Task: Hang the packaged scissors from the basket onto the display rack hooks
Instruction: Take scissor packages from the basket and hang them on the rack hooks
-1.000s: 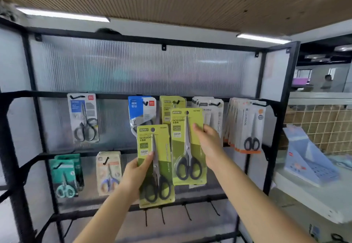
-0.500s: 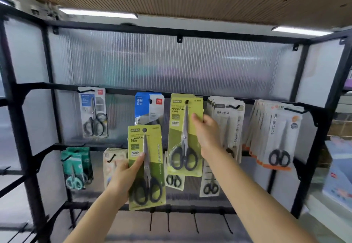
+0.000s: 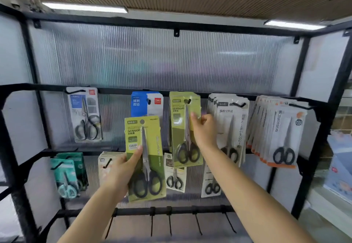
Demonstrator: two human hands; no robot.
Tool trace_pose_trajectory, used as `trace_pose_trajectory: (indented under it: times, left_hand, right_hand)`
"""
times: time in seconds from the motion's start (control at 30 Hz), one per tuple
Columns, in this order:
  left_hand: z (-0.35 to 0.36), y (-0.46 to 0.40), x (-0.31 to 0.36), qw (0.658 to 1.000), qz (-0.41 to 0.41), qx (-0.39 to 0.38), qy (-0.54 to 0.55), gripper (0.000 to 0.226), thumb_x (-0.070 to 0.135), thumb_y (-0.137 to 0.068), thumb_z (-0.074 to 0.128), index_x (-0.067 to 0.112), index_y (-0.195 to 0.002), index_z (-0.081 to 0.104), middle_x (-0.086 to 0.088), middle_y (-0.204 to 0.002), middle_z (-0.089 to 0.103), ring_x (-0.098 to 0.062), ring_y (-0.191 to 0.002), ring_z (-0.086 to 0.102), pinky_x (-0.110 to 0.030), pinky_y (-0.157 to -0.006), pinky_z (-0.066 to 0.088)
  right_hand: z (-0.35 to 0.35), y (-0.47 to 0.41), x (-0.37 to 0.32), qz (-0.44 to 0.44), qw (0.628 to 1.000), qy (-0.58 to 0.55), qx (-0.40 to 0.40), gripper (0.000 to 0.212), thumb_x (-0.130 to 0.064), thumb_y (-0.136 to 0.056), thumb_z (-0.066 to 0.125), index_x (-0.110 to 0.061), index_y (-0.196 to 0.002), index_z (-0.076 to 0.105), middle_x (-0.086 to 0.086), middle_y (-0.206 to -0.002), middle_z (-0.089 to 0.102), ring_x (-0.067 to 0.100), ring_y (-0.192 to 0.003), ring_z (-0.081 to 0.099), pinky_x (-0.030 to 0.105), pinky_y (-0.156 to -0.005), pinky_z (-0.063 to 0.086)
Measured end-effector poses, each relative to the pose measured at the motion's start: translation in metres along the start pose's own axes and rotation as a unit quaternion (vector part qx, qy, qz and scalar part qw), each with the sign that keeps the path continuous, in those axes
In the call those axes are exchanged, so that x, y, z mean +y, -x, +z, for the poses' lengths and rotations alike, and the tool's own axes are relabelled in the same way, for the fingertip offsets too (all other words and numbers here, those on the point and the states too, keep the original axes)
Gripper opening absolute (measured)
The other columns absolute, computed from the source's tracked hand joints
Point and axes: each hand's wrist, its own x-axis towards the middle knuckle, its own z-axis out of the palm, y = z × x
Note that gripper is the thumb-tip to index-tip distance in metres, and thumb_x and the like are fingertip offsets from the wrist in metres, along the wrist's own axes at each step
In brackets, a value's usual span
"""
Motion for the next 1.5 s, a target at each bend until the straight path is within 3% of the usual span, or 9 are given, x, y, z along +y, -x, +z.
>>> trace_pose_trajectory:
  times: [0.27, 0.4, 0.53, 0.63, 0.8, 0.93, 1.03, 1.2, 1.5]
  left_hand:
    - [0.006, 0.004, 0.002, 0.999, 0.012, -0.035, 0.0, 0.028, 0.033, -0.091, 0.055, 0.007, -0.088, 0.061, 0.001, -0.058, 0.069, -0.01, -0.048, 0.063, -0.023, -0.046, 0.049]
    - [0.013, 0.007, 0.007, 0.998, 0.029, -0.055, -0.019, 0.024, 0.033, -0.091, 0.055, 0.011, -0.091, 0.065, -0.004, -0.077, 0.074, -0.017, -0.067, 0.068, -0.027, -0.058, 0.052]
    - [0.023, 0.01, 0.009, 0.995, 0.039, -0.086, -0.015, 0.021, 0.032, -0.091, 0.054, 0.015, -0.092, 0.066, -0.003, -0.084, 0.075, -0.023, -0.084, 0.07, -0.035, -0.077, 0.055]
    - [0.034, 0.011, 0.014, 0.991, 0.056, -0.118, -0.022, 0.023, 0.035, -0.087, 0.055, 0.016, -0.092, 0.066, 0.002, -0.085, 0.075, -0.017, -0.082, 0.071, -0.032, -0.075, 0.055]
    - [0.056, 0.019, 0.025, 0.983, 0.074, -0.166, -0.027, 0.061, 0.049, -0.069, 0.061, -0.005, -0.098, 0.061, -0.011, -0.092, 0.07, -0.032, -0.082, 0.064, -0.05, -0.085, 0.053]
    - [0.065, 0.02, 0.027, 0.98, 0.08, -0.182, -0.005, 0.049, 0.047, -0.07, 0.062, 0.002, -0.089, 0.065, -0.012, -0.088, 0.069, -0.031, -0.081, 0.062, -0.044, -0.081, 0.054]
    - [0.064, 0.016, 0.025, 0.978, 0.077, -0.195, -0.01, 0.053, 0.042, -0.078, 0.063, -0.006, -0.101, 0.061, -0.02, -0.096, 0.069, -0.035, -0.087, 0.063, -0.048, -0.088, 0.051]
    - [0.051, 0.008, 0.01, 0.976, 0.073, -0.198, -0.059, 0.02, 0.021, -0.09, 0.057, 0.002, -0.087, 0.063, -0.02, -0.087, 0.064, -0.03, -0.081, 0.061, -0.042, -0.082, 0.053]
    - [0.047, -0.002, -0.002, 0.977, 0.053, -0.188, -0.09, 0.023, 0.018, -0.093, 0.055, 0.0, -0.085, 0.067, -0.021, -0.086, 0.068, -0.025, -0.077, 0.067, -0.032, -0.073, 0.059]
  right_hand:
    - [0.019, 0.001, 0.011, -0.032, 0.996, 0.03, 0.081, 0.027, -0.037, -0.096, 0.049, -0.011, -0.093, 0.044, 0.0, -0.081, 0.055, 0.013, -0.068, 0.052, 0.012, -0.052, 0.037]
    - [0.014, 0.001, 0.007, -0.043, 0.995, 0.002, 0.088, 0.023, -0.026, -0.093, 0.057, -0.008, -0.103, 0.048, 0.004, -0.094, 0.053, 0.017, -0.085, 0.053, 0.025, -0.075, 0.045]
    - [-0.005, 0.004, 0.001, -0.117, 0.986, 0.015, 0.117, 0.037, -0.017, -0.092, 0.058, 0.0, -0.122, 0.046, 0.008, -0.117, 0.048, 0.008, -0.101, 0.048, 0.009, -0.085, 0.036]
    - [-0.026, 0.01, -0.017, -0.217, 0.97, -0.032, 0.101, 0.023, -0.018, -0.094, 0.056, -0.005, -0.113, 0.051, -0.001, -0.1, 0.056, -0.008, -0.085, 0.051, 0.003, -0.076, 0.039]
    - [-0.051, 0.007, -0.047, -0.21, 0.971, 0.019, -0.113, 0.008, -0.028, -0.093, 0.057, -0.022, -0.089, 0.06, -0.013, -0.081, 0.061, -0.005, -0.075, 0.056, 0.01, -0.069, 0.044]
    - [-0.058, 0.001, -0.048, -0.216, 0.969, 0.04, -0.114, 0.007, -0.022, -0.091, 0.06, -0.016, -0.088, 0.063, -0.01, -0.079, 0.063, -0.006, -0.071, 0.056, 0.008, -0.066, 0.043]
    - [-0.061, -0.005, -0.052, -0.221, 0.969, 0.029, -0.104, 0.009, -0.022, -0.092, 0.06, -0.015, -0.088, 0.063, -0.01, -0.075, 0.062, -0.008, -0.066, 0.055, 0.006, -0.063, 0.042]
    - [-0.065, -0.021, -0.06, -0.216, 0.971, 0.036, -0.09, 0.012, -0.023, -0.092, 0.06, -0.012, -0.09, 0.063, -0.01, -0.074, 0.06, -0.01, -0.063, 0.053, 0.005, -0.062, 0.041]
    - [-0.047, -0.035, -0.044, -0.203, 0.971, 0.092, -0.083, 0.009, -0.027, -0.09, 0.062, -0.019, -0.086, 0.062, -0.014, -0.074, 0.06, -0.003, -0.068, 0.054, 0.003, -0.059, 0.039]
